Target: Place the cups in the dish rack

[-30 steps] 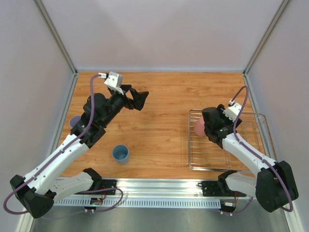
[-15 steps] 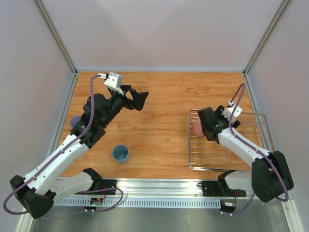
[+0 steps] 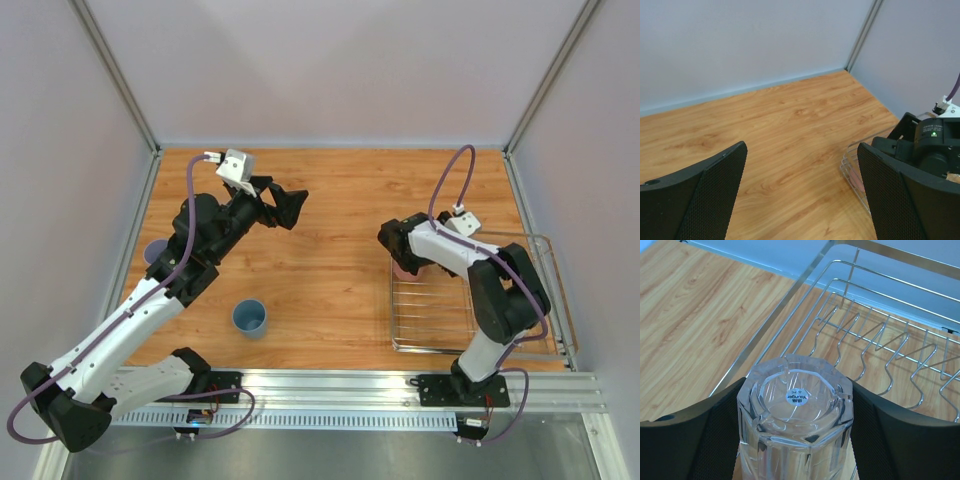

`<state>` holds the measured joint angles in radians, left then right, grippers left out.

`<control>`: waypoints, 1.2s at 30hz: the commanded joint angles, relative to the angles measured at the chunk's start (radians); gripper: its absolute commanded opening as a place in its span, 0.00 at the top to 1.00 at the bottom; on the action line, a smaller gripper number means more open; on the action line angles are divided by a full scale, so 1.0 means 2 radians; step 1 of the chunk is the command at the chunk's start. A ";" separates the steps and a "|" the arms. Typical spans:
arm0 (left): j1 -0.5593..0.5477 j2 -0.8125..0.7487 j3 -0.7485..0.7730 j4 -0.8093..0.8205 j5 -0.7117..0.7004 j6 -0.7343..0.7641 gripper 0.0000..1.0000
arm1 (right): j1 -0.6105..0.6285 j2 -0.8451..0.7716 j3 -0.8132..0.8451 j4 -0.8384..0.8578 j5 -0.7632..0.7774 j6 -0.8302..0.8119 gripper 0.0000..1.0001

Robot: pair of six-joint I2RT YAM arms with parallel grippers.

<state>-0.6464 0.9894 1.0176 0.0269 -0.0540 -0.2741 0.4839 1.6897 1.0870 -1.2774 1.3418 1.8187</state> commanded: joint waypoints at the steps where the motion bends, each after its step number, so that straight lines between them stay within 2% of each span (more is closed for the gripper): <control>1: 0.002 0.002 0.000 0.017 0.006 0.003 0.00 | 0.010 0.005 0.024 -0.196 0.076 0.187 0.58; 3: 0.001 0.001 0.000 0.016 0.007 0.004 0.00 | 0.010 0.005 0.022 -0.197 0.084 0.181 0.44; 4: 0.002 0.001 0.000 0.016 0.008 0.004 0.00 | 0.010 0.004 0.020 -0.196 0.085 0.181 0.30; 7: 0.001 0.000 0.000 0.016 0.008 0.006 0.00 | 0.010 0.000 0.016 -0.196 0.085 0.177 0.15; 13: 0.002 0.000 0.000 0.017 0.012 0.007 0.00 | 0.010 0.007 0.029 -0.196 0.089 0.158 0.01; 16: 0.002 -0.001 0.001 0.013 0.012 0.010 0.00 | 0.010 -0.004 0.052 -0.196 0.087 0.136 0.00; 19: 0.002 0.005 0.011 -0.006 -0.007 0.005 0.00 | 0.011 -0.029 0.093 -0.195 0.088 0.082 0.00; 21: 0.003 0.015 0.028 -0.038 -0.015 0.001 0.00 | 0.010 -0.043 0.140 -0.188 0.076 0.007 0.00; 23: 0.003 0.025 0.049 -0.072 -0.026 -0.011 0.00 | 0.010 -0.075 0.162 -0.097 0.059 -0.189 0.00; 24: 0.002 0.036 0.057 -0.086 -0.033 -0.015 0.00 | 0.007 -0.091 0.166 -0.037 0.018 -0.279 0.00; 25: 0.003 0.042 0.065 -0.100 -0.049 -0.019 0.00 | 0.003 -0.138 0.152 0.115 -0.023 -0.369 0.00; 26: 0.005 0.048 0.084 -0.134 -0.058 -0.021 0.00 | -0.017 -0.163 0.138 0.186 -0.141 -0.524 0.00; 28: 0.023 0.074 0.112 -0.184 -0.089 -0.031 0.00 | -0.030 -0.214 0.106 0.310 -0.227 -0.588 0.00; 30: 0.051 0.104 0.161 -0.271 -0.096 -0.061 0.00 | -0.032 -0.264 0.104 0.369 -0.299 -0.672 0.00; 31: 0.066 0.112 0.174 -0.317 -0.090 -0.071 0.00 | -0.031 -0.273 0.118 0.374 -0.325 -0.696 0.00; 33: 0.108 0.127 0.198 -0.348 -0.067 -0.088 0.00 | -0.032 -0.287 0.141 0.366 -0.399 -0.751 0.00; 36: 0.138 0.134 0.203 -0.377 -0.109 -0.071 0.00 | -0.031 -0.288 0.184 0.322 -0.484 -0.782 0.00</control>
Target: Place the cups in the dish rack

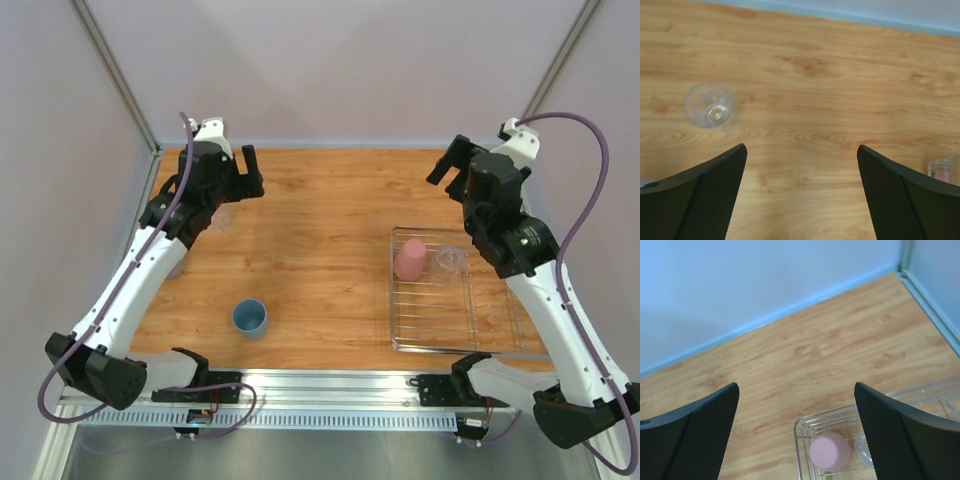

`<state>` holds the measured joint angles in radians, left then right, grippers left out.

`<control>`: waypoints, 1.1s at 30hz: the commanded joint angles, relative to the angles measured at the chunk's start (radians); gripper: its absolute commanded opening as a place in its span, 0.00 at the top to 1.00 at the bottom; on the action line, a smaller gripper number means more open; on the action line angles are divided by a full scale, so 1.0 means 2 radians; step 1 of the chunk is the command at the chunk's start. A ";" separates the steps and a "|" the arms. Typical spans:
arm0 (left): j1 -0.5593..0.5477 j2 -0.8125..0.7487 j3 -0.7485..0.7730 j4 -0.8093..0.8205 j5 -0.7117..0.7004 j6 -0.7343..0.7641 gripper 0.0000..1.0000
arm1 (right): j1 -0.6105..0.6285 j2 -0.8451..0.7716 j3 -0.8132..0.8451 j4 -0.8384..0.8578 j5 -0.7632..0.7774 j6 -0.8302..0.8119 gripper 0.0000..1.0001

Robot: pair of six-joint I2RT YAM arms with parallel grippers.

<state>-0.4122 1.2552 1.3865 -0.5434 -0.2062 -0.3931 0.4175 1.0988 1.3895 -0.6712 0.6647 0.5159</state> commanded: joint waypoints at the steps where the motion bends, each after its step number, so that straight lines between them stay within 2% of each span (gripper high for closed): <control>1: 0.032 0.007 0.023 -0.106 -0.041 -0.007 0.00 | 0.001 0.006 0.041 0.010 -0.169 -0.137 0.00; 2: 0.053 0.020 0.025 -0.113 -0.044 -0.004 0.00 | 0.001 0.001 0.045 0.004 -0.205 -0.137 0.00; 5: 0.079 0.052 0.025 -0.106 -0.040 0.002 0.02 | 0.001 -0.015 0.021 0.006 -0.236 -0.118 0.00; 6: 0.086 0.062 0.026 -0.101 -0.042 0.012 0.02 | 0.001 -0.029 -0.012 0.010 -0.234 -0.107 0.00; 11: 0.088 0.157 0.061 -0.071 -0.046 0.051 0.10 | 0.001 -0.074 -0.099 0.027 -0.250 -0.059 0.00; 19: 0.096 0.289 0.143 -0.053 -0.076 0.075 0.16 | 0.001 -0.131 -0.154 0.030 -0.245 -0.027 0.00; 25: 0.103 0.350 0.187 -0.059 -0.073 0.071 0.20 | 0.001 -0.129 -0.159 0.004 -0.231 -0.009 0.00; 29: 0.104 0.371 0.190 -0.070 -0.090 0.049 0.22 | 0.001 -0.138 -0.172 0.004 -0.194 0.017 0.00; 33: 0.105 0.364 0.158 -0.069 -0.100 0.020 0.23 | 0.001 -0.140 -0.175 -0.021 -0.154 0.043 0.00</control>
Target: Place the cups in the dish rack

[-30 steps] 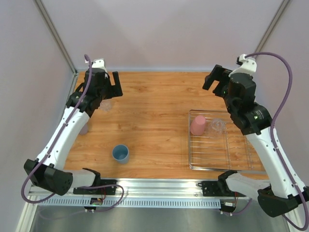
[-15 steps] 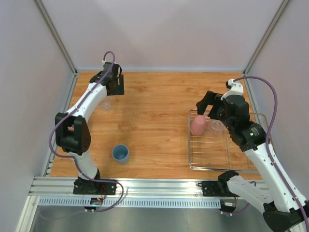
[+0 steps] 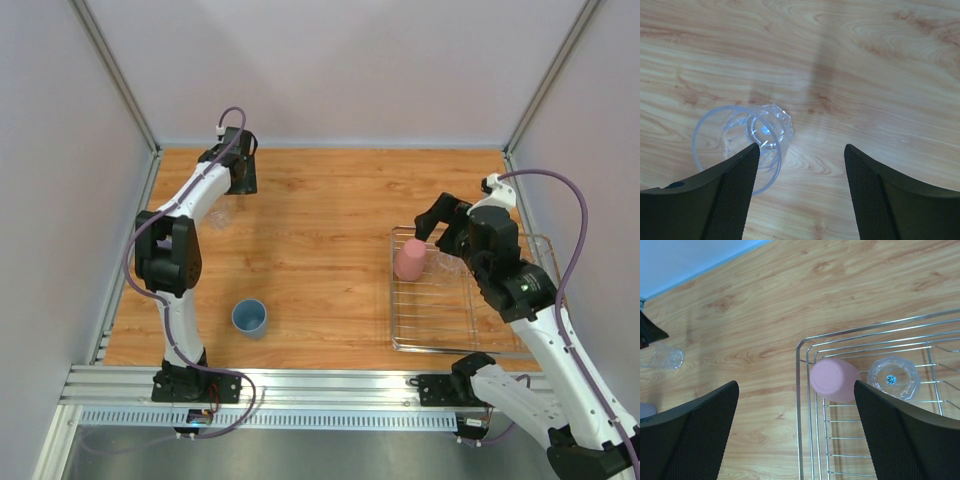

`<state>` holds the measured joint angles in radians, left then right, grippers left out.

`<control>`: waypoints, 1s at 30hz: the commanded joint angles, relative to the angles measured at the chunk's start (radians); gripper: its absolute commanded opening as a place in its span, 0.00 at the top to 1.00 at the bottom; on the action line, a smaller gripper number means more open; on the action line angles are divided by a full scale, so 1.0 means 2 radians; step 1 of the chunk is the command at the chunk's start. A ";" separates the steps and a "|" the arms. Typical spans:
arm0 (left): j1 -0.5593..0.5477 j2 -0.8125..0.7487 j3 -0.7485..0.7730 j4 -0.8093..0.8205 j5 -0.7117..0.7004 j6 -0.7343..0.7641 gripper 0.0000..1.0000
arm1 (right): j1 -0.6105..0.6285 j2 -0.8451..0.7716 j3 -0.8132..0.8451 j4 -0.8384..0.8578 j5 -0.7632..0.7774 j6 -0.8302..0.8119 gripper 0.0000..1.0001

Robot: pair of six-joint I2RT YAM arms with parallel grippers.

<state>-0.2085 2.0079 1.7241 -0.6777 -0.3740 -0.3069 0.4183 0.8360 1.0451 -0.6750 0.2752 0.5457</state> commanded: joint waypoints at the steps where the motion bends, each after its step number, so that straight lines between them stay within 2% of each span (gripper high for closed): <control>1: 0.003 -0.015 -0.017 0.003 -0.016 -0.026 0.23 | 0.001 -0.008 -0.004 -0.021 0.051 0.036 0.00; 10: 0.005 0.009 -0.020 0.002 -0.030 -0.046 0.31 | 0.000 -0.012 -0.024 -0.041 0.102 0.074 0.00; 12: 0.010 0.012 -0.024 0.014 -0.028 -0.052 0.33 | 0.001 -0.005 -0.021 -0.092 0.134 0.130 0.00; 14: 0.017 0.012 -0.028 0.027 -0.014 -0.056 0.41 | 0.001 0.009 -0.011 -0.152 0.180 0.192 0.00; 24: 0.019 0.029 -0.027 0.045 0.008 -0.057 0.70 | 0.000 0.035 -0.076 -0.164 0.175 0.268 0.01; 27: 0.020 0.027 -0.031 0.050 0.008 -0.057 0.87 | -0.001 0.029 -0.099 -0.153 0.185 0.289 0.02; 28: 0.020 0.026 -0.031 0.050 0.009 -0.057 0.97 | -0.001 0.027 -0.106 -0.150 0.190 0.300 0.02; 30: 0.020 0.022 -0.034 0.054 0.013 -0.056 1.00 | -0.002 0.022 -0.128 -0.125 0.194 0.308 0.02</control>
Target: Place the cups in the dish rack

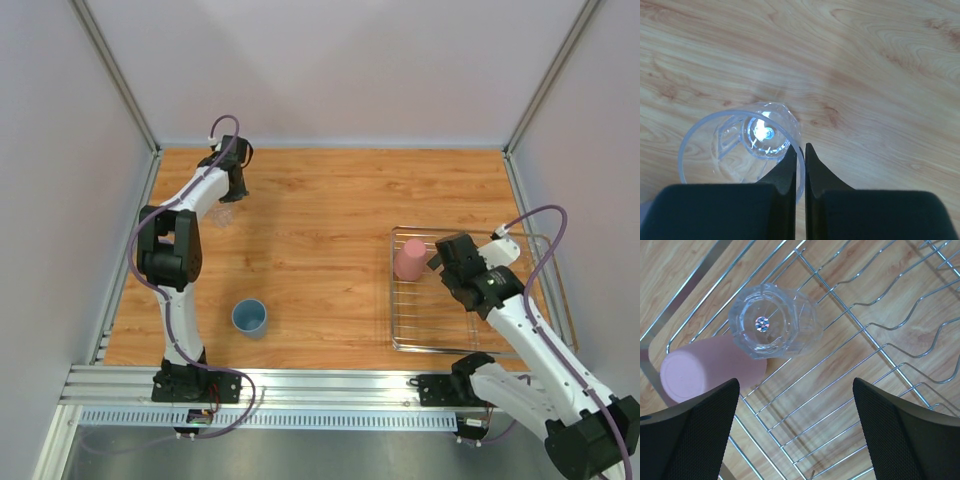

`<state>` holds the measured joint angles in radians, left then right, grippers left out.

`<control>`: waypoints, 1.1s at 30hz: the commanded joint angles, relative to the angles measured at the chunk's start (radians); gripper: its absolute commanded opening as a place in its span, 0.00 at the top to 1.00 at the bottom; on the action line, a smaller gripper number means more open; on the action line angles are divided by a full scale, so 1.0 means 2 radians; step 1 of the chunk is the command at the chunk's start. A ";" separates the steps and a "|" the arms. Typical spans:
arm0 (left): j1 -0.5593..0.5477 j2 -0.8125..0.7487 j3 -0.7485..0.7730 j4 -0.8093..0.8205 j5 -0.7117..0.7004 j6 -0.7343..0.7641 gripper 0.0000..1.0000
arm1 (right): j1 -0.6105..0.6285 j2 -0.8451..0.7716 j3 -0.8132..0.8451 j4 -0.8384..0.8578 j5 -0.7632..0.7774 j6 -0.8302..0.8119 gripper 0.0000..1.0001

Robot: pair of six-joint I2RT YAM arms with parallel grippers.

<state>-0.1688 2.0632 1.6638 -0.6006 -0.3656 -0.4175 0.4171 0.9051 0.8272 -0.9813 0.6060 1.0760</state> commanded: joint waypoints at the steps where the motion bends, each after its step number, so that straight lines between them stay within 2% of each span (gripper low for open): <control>1: 0.000 -0.010 -0.006 0.019 0.010 0.002 1.00 | -0.003 -0.018 -0.028 0.040 0.031 0.046 0.04; 7: 0.000 -0.025 -0.007 0.020 0.016 0.015 1.00 | -0.048 0.000 -0.055 0.096 0.012 0.037 0.10; 15: 0.000 -0.041 -0.013 0.017 0.014 0.027 1.00 | -0.055 0.038 -0.053 0.149 0.013 0.020 0.22; 26: 0.000 -0.042 -0.017 0.014 0.023 0.029 1.00 | -0.083 0.054 -0.068 0.222 0.009 0.033 0.28; 33: 0.000 -0.051 -0.019 0.015 0.027 0.033 1.00 | -0.109 0.072 -0.045 0.234 0.008 0.008 0.29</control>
<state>-0.1684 2.0361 1.6287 -0.5797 -0.3180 -0.3763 0.2169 1.0424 0.7010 -0.5705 0.6006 1.1084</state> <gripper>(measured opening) 0.039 0.712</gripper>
